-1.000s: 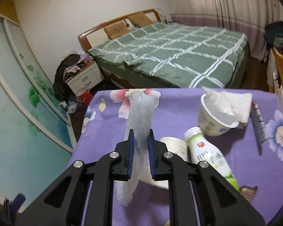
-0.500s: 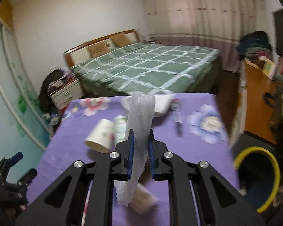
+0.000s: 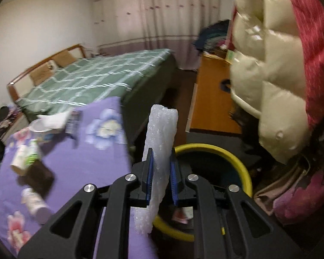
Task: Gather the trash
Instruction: 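Carry the foam net sleeve over the bin with the right gripper, then open the right gripper to drop the foam sleeve into the bin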
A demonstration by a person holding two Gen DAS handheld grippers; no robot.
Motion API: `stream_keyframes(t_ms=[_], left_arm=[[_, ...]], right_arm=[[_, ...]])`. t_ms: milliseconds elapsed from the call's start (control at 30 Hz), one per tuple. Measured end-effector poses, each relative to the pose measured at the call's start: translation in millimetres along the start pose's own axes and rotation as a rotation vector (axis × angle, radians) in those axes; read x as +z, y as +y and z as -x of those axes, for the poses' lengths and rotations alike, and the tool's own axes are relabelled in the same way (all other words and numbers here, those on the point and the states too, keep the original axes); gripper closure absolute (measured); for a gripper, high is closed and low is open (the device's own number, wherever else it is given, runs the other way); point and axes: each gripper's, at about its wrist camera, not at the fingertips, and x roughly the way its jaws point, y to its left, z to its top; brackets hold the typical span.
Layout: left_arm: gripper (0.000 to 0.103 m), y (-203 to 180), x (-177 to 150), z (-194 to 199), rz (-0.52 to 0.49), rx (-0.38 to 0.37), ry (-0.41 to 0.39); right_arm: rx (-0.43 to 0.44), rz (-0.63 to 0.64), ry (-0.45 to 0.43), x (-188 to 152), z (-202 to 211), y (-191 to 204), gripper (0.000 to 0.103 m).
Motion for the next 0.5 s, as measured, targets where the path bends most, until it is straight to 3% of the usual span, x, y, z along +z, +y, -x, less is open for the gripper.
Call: stream_keyframes(t_ms=[267, 500], left_arm=[[0.005, -35.1, 3.2, -17.1, -0.063, -0.055, 0.044], [0.005, -53.4, 6.1, -28.1, -0.098, -0.086, 0.070]], right_arm=[[-0.083, -0.032, 0.066, -10.8, -49.5, -31.2, 0.088], [-0.107, -0.049, 0.103, -16.9, -66.6, -42.6, 0.085]])
